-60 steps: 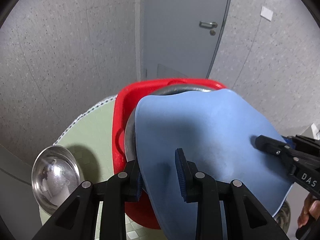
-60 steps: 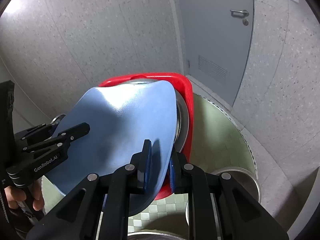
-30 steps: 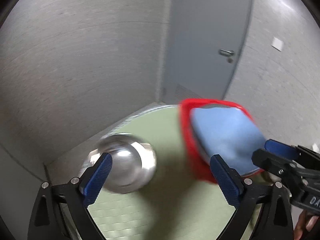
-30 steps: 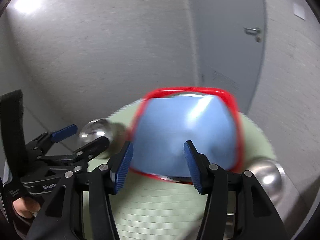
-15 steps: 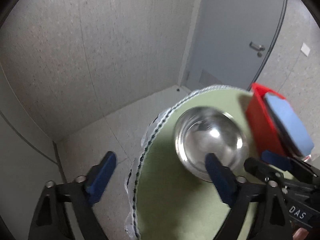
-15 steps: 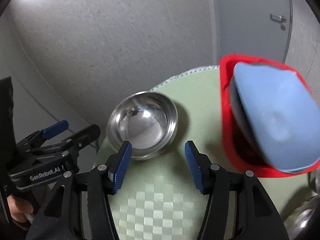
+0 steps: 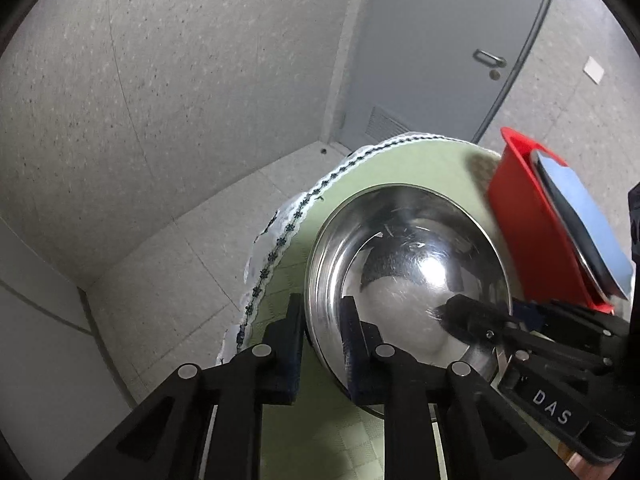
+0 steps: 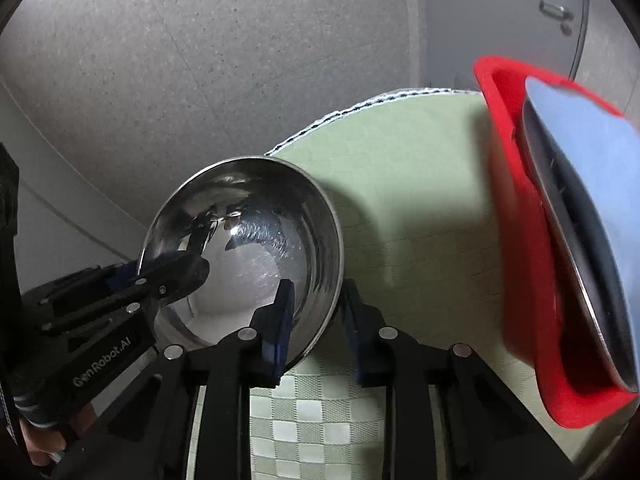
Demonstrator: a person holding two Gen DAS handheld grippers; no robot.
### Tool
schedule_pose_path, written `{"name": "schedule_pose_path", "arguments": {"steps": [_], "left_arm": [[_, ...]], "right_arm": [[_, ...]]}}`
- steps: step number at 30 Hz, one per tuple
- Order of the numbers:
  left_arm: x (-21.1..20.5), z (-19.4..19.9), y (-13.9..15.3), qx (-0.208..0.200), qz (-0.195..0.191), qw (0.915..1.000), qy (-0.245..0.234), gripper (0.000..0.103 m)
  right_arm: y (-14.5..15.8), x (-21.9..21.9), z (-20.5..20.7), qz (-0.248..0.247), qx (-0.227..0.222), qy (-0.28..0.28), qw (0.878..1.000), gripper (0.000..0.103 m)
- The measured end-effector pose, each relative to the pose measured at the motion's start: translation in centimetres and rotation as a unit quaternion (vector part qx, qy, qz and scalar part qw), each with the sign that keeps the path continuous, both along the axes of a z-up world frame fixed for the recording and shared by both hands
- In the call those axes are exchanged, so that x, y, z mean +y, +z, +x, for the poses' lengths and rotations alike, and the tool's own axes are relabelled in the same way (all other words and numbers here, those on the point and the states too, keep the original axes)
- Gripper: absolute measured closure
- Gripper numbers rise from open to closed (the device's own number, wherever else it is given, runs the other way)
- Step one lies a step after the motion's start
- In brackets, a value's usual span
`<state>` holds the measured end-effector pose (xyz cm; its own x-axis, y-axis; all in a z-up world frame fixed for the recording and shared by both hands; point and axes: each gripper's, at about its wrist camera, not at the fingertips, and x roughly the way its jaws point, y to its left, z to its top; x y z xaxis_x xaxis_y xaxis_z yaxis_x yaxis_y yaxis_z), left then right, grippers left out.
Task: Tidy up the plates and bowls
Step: 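Grasp the medium steel bowl rim with both grippers and lift it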
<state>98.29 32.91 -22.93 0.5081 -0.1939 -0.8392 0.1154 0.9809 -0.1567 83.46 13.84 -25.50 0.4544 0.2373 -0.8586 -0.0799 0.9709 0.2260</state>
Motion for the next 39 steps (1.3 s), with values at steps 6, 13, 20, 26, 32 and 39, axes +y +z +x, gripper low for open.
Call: {"name": "schedule_pose_path", "arguments": {"steps": [6, 13, 20, 26, 32, 39], "left_arm": [[0.2, -3.8, 4.1, -0.042, -0.014, 0.999, -0.008, 0.09], [-4.2, -9.5, 9.4, -0.101, -0.027, 0.9922, -0.069, 0.09], [-12.7, -14.6, 10.4, -0.102, -0.05, 0.9777, -0.177, 0.09], [-19.9, -17.7, 8.3, -0.069, -0.05, 0.9632, -0.255, 0.09], [-24.8, -17.1, 5.4, -0.036, -0.02, 0.9566, -0.288, 0.09], [-29.5, -15.1, 4.2, -0.012, 0.005, 0.9597, -0.281, 0.09]], "right_arm": [[3.1, -0.8, -2.5, 0.046, -0.023, 0.0, 0.999, 0.084], [8.9, -5.8, -8.7, 0.05, -0.078, -0.035, 0.995, 0.084], [10.7, -13.6, -17.2, 0.019, -0.095, -0.12, 0.988, 0.084], [9.3, -20.4, -23.2, -0.005, -0.072, -0.2, 0.977, 0.084], [6.8, -25.4, -26.8, -0.014, -0.041, -0.235, 0.971, 0.084], [4.8, -26.9, -27.7, -0.022, -0.013, -0.225, 0.974, 0.084]]}}
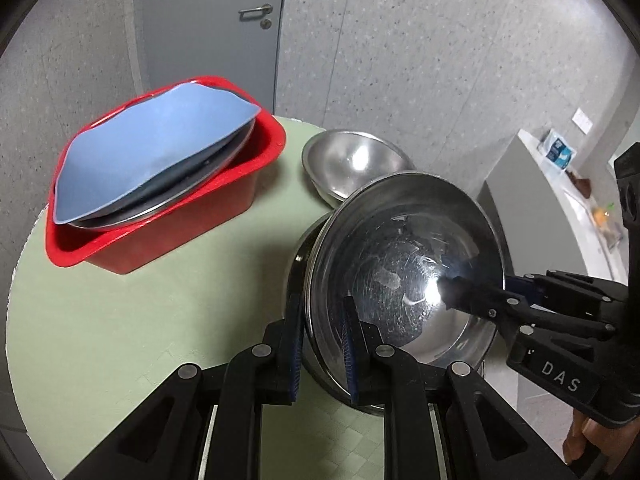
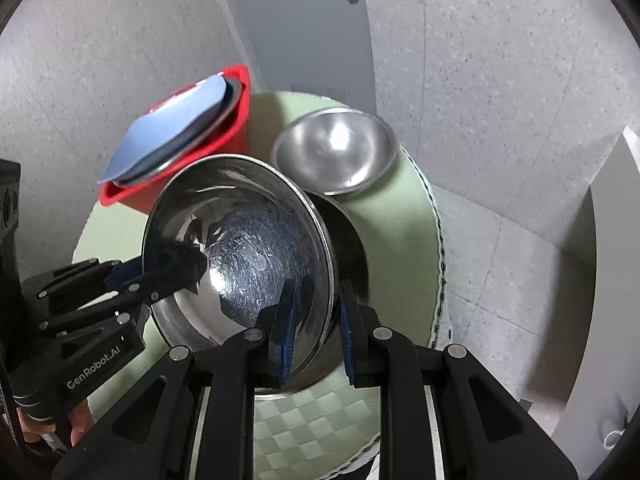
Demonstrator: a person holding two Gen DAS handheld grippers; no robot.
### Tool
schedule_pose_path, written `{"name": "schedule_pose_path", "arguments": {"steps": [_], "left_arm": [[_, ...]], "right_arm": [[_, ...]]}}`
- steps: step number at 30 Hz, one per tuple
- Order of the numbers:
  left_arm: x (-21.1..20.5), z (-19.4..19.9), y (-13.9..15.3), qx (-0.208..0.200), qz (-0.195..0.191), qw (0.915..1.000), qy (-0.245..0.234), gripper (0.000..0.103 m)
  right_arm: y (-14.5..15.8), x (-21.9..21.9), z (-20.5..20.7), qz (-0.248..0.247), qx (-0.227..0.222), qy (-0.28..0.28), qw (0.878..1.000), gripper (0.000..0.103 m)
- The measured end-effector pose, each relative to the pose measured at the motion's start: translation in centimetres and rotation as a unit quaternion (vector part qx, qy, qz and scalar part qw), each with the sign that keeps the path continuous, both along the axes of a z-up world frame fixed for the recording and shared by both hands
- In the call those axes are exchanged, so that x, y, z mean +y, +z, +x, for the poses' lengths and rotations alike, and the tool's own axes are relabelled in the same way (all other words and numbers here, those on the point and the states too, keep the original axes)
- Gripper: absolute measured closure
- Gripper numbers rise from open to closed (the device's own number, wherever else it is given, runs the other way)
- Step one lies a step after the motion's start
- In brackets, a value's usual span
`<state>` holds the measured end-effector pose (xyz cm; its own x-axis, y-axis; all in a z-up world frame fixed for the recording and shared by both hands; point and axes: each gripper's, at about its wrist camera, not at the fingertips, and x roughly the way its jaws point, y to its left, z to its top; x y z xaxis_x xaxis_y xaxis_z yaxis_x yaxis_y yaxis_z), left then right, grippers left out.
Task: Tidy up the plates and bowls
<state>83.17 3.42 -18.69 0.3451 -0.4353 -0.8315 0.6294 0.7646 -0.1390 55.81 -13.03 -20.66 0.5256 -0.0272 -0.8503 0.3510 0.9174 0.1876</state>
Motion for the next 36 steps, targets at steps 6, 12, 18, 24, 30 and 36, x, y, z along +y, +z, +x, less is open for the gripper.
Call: {"name": "schedule_pose_path", "arguments": {"steps": [6, 12, 18, 24, 30, 36], "left_arm": [[-2.7, -1.0, 0.1, -0.002, 0.005, 0.9998, 0.018, 0.084], [-2.8, -1.7, 0.3, 0.008, 0.006, 0.9997, 0.024, 0.071], [-3.0, -2.1, 0.9, 0.009, 0.009, 0.9995, 0.029, 0.06], [-2.8, -2.0, 1.8, 0.0, -0.001, 0.999, 0.044, 0.047], [-3.5, -0.5, 4.4, -0.024, -0.032, 0.9975, 0.059, 0.031], [-7.6, 3.0, 3.5, -0.009, -0.013, 0.9979, 0.063, 0.029]], "right_arm": [[-0.4, -0.4, 0.3, 0.006, 0.005, 0.019, 1.0, 0.082], [-0.4, -1.1, 0.4, 0.043, -0.002, 0.032, 0.999, 0.07], [0.2, -1.2, 0.4, 0.057, -0.004, 0.044, 0.997, 0.059], [0.9, -2.2, 0.1, 0.067, -0.012, 0.049, 0.996, 0.05], [2.2, -4.5, 0.1, 0.061, -0.043, 0.038, 0.996, 0.05], [2.3, -9.1, 3.3, 0.052, -0.058, 0.014, 0.997, 0.048]]}}
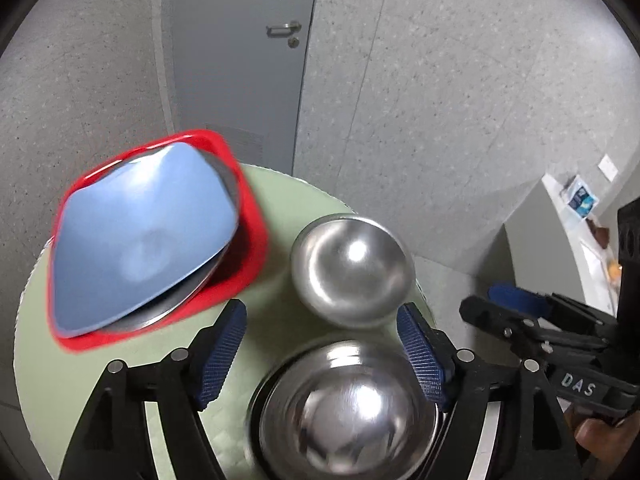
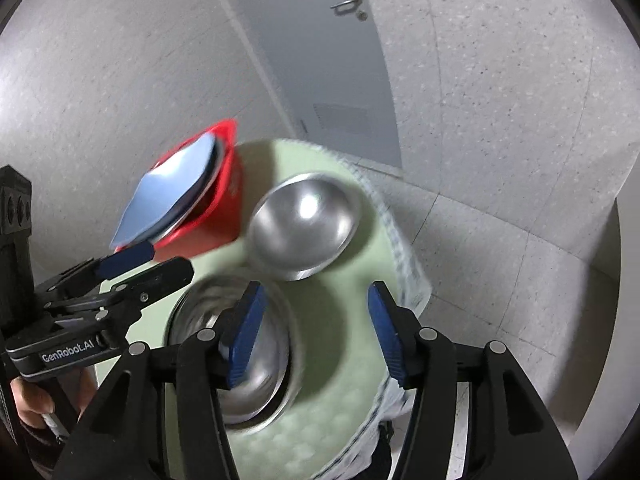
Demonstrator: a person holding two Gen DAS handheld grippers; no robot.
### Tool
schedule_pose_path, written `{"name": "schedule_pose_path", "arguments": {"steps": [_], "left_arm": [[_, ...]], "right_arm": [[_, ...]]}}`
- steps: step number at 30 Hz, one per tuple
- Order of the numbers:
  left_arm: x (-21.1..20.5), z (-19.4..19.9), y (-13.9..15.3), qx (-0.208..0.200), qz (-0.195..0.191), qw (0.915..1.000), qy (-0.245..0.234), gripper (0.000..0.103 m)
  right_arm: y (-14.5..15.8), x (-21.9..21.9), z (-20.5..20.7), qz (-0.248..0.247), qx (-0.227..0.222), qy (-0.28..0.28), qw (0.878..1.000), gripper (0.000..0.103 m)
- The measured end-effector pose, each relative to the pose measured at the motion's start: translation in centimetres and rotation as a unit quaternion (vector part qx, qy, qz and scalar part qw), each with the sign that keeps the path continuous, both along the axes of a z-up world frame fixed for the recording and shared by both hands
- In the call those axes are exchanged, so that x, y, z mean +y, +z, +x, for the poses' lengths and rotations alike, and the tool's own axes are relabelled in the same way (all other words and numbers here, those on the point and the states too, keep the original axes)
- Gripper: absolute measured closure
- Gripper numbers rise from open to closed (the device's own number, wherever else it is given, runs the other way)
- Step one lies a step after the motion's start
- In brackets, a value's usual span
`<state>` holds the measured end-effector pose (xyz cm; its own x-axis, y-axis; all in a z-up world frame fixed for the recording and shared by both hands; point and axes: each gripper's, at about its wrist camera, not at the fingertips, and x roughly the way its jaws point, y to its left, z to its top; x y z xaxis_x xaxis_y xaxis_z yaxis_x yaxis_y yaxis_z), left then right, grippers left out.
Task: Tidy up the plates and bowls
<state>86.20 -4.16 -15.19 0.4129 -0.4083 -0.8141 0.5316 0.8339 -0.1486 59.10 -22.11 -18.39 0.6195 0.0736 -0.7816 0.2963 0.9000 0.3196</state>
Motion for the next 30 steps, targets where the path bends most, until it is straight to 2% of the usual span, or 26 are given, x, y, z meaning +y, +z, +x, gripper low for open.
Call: {"name": "schedule_pose_path", "arguments": {"steps": [7, 9, 11, 15, 17, 19, 21, 22, 23, 24, 26, 30], "left_arm": [[-4.4, 3.6, -2.7, 0.045, 0.058, 0.997, 0.023, 0.03], [-5.4, 4.1, -3.5, 0.051, 0.086, 0.9946, 0.025, 0.03], [-6.4, 4.4, -3.6, 0.049, 0.096, 0.9941, 0.014, 0.029], [-6.8, 5.8, -5.4, 0.086, 0.114, 0.9892, 0.032, 0.033], [-6.4, 6.7, -6.0, 0.109, 0.097, 0.989, 0.028, 0.037], [-6.7, 7.2, -6.2, 0.104, 0.103, 0.9888, 0.029, 0.038], [-7.0, 7.4, -6.2, 0.095, 0.112, 0.9889, 0.022, 0.05], [-7.1, 7.5, -6.0, 0.095, 0.108, 0.9895, 0.015, 0.065], [-7.2, 7.6, -6.0, 0.101, 0.104, 0.9894, 0.012, 0.069], [-7.2, 7.7, -6.1, 0.106, 0.102, 0.9891, 0.013, 0.069], [-7.2, 7.8, -6.3, 0.104, 0.107, 0.9887, 0.016, 0.072], [-7.0, 7.4, -5.2, 0.09, 0.074, 0.9931, 0.014, 0.076]], "right_arm": [[-3.9, -3.8, 5.3, 0.024, 0.031, 0.014, 0.999, 0.048], [-5.1, -4.3, 6.4, 0.036, 0.036, 0.024, 0.998, 0.048], [-6.3, -4.5, 7.5, 0.052, 0.045, 0.036, 0.997, 0.048], [-7.9, -4.9, 8.5, 0.076, 0.052, 0.052, 0.994, 0.058], [-8.4, -4.9, 8.8, 0.09, 0.049, 0.067, 0.992, 0.062], [-8.6, -5.1, 9.1, 0.098, 0.047, 0.077, 0.991, 0.067], [-8.7, -5.1, 9.5, 0.107, 0.046, 0.085, 0.99, 0.078], [-8.8, -5.0, 9.7, 0.113, 0.045, 0.089, 0.989, 0.081], [-9.0, -4.9, 9.7, 0.115, 0.046, 0.093, 0.988, 0.085], [-9.1, -4.8, 9.8, 0.116, 0.048, 0.097, 0.987, 0.09], [-9.2, -4.6, 9.7, 0.115, 0.048, 0.097, 0.988, 0.091], [-8.3, -5.0, 8.8, 0.116, 0.034, 0.085, 0.989, 0.091]]}}
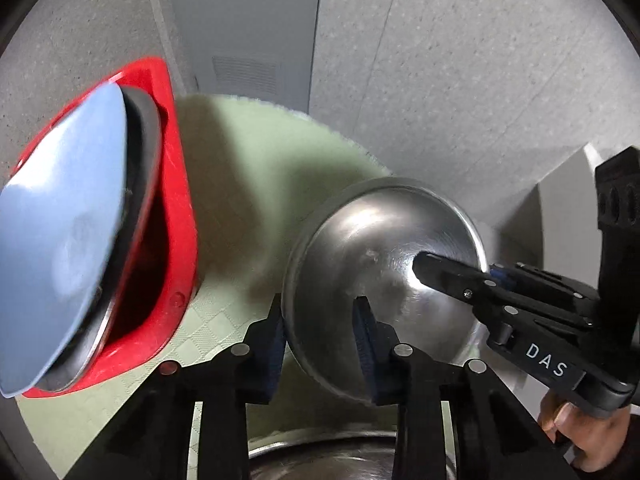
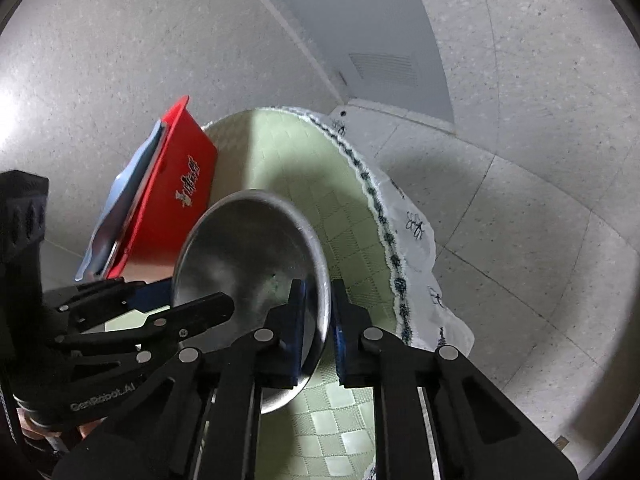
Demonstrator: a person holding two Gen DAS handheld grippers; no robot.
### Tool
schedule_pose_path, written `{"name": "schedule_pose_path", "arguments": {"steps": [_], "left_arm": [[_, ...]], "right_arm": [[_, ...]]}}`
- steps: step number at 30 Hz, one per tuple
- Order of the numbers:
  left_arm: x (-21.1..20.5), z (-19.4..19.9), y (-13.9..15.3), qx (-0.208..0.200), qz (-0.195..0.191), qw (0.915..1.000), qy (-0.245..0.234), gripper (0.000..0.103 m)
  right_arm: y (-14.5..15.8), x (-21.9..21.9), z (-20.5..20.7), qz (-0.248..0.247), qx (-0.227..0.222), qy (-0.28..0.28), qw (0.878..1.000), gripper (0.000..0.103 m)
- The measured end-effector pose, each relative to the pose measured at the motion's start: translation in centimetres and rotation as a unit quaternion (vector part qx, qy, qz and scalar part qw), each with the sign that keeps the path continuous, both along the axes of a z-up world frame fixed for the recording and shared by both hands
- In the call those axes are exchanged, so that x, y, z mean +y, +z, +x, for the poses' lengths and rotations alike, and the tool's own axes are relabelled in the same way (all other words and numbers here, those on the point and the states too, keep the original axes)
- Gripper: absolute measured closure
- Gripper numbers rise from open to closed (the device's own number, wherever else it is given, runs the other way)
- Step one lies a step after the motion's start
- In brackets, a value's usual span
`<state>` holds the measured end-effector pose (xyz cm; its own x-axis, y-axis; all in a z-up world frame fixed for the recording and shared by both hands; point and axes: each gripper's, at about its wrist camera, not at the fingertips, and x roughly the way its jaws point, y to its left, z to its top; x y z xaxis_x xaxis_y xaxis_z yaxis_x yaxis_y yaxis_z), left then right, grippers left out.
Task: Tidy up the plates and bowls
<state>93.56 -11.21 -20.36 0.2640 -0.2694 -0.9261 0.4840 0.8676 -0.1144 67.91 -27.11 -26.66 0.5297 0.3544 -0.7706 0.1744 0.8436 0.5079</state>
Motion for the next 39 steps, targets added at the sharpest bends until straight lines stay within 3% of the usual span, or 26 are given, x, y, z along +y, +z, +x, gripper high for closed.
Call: {"name": "schedule_pose_path", "arguments": {"steps": [3, 7, 11, 15, 24, 31, 39], "left_arm": [[0.5, -0.9, 2.7, -0.04, -0.041, 0.9984, -0.007, 0.076], [2.1, -2.4, 6.4, -0.089, -0.082, 0.9926, -0.016, 0.076], [4.7, -4.1, 8.5, -0.107, -0.102, 0.9887, -0.025, 0.076], [8.8, -5.7, 8.8, -0.105, -0.117, 0.9872, -0.027, 0.076], [15.9, -9.5, 6.1, -0.061, -0.105, 0.9919, -0.039, 0.076], [14.7, -8.1, 5.1, -0.041, -0.093, 0.9935, -0.051, 0.076], [13.5, -8.3, 3.7, -0.046, -0.091, 0.9935, -0.051, 0.076]], "right_arm": [[1.9, -0.3, -0.7, -0.007, -0.022, -0.012, 1.0, 0.091], [6.6, 0.6, -2.3, -0.045, -0.074, -0.027, 0.996, 0.091], [10.4, 2.7, -4.1, -0.073, -0.099, -0.032, 0.992, 0.091], [12.0, 5.8, -6.4, -0.076, -0.107, -0.029, 0.991, 0.091], [9.4, 10.9, -9.6, -0.08, -0.057, -0.033, 0.995, 0.091], [6.5, 12.0, -10.8, -0.085, -0.016, -0.042, 0.995, 0.091], [6.2, 12.2, -11.4, -0.099, -0.011, -0.049, 0.994, 0.091]]}}
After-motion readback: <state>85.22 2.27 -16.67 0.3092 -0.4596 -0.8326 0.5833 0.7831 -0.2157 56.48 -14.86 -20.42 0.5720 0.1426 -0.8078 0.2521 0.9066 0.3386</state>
